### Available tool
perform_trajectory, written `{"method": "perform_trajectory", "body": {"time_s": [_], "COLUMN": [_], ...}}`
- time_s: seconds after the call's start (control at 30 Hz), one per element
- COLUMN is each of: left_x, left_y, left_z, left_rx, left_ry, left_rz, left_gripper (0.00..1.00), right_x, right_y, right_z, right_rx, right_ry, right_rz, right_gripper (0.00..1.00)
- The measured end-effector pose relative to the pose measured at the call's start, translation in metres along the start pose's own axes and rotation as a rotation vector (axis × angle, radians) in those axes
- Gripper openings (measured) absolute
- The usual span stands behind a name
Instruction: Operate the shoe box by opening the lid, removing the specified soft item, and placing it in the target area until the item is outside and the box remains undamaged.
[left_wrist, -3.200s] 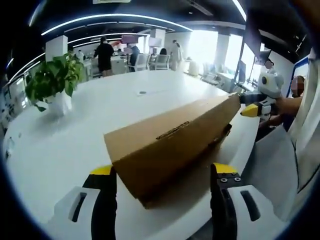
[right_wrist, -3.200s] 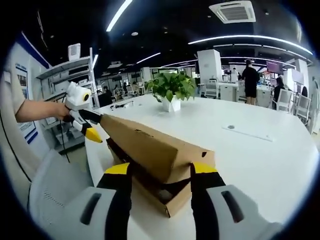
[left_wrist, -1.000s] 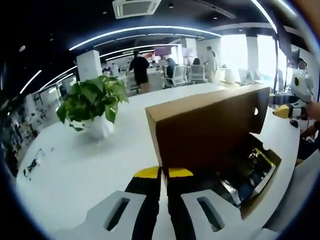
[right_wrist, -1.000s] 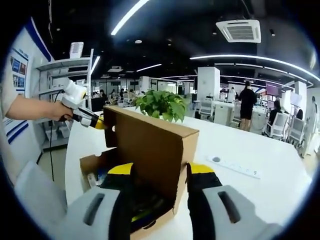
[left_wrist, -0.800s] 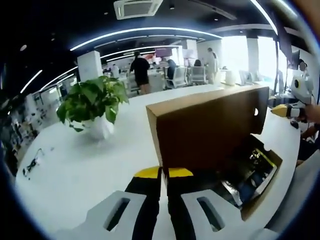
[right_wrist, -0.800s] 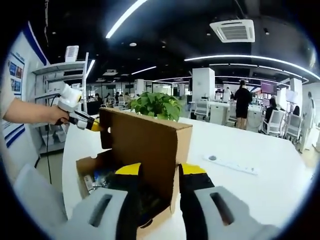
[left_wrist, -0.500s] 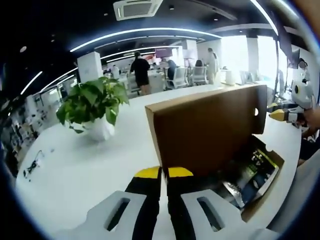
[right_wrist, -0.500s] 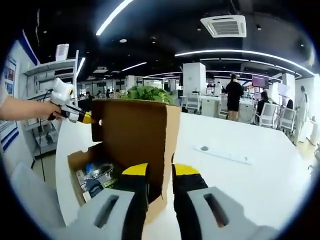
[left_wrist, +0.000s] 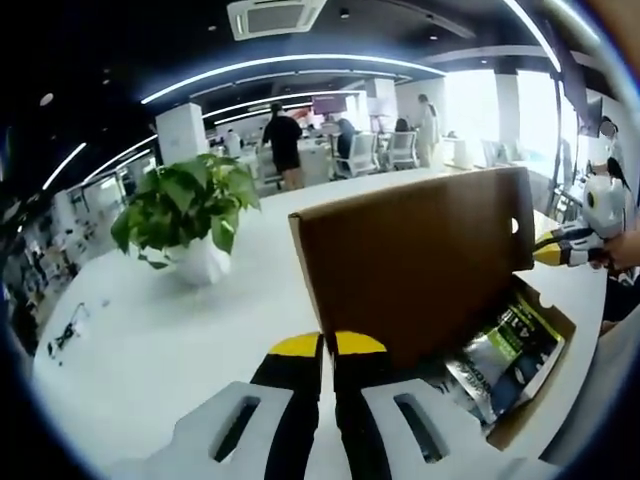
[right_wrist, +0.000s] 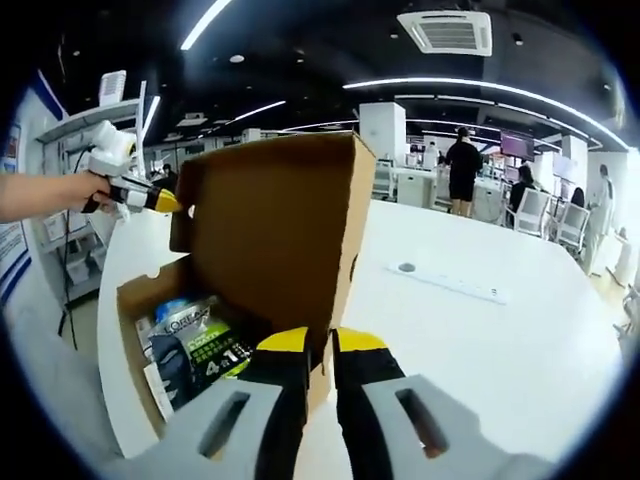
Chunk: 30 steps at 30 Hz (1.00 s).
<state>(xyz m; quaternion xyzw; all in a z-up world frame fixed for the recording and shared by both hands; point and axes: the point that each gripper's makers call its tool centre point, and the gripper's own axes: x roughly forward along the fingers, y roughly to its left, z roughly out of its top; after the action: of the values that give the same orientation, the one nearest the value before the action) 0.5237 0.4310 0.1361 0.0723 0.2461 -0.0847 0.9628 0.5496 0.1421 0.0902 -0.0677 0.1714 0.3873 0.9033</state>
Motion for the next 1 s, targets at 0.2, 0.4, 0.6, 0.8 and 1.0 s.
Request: {"method": "perform_trajectory", "body": {"time_s": [0.2,0.4,0.6,0.8,1.0], "left_x": [0.006,0.013,0.021,0.024,0.024], "left_y": [0.003,0.005,0.007,0.004,0.001], "left_z": [0.001,0.003,0.001,-0.023,-0.044], "left_rx": [0.001,0.005,0.006,-0.017,-0.062], "left_ry": [0.003,0.008,0.017,0.099,0.138], "left_rz": [-0.004,-0.005,-0.005,-0.019,-0.019], "left_gripper": [0.0,0.0,0.0,0.0,0.0], "right_x": [0.006,0.01,0.012,0.014,0.017], "right_y": [-0.008,-0.011,-0.013,-0.015,-0.017], "right_z": [-0.001,-0.002,-0.002,-0.001,0.0], "right_rx": [-0.015,-0.004,-0.019,-0.036,-0.04], "right_ry": [0.01,0.016,0.019,0.027,0.034], "right_rz": [-0.021,-0.014,-0.019,-0.021,-0.019], "right_gripper": [0.03,0.03,0.01,0.01,0.01]}}
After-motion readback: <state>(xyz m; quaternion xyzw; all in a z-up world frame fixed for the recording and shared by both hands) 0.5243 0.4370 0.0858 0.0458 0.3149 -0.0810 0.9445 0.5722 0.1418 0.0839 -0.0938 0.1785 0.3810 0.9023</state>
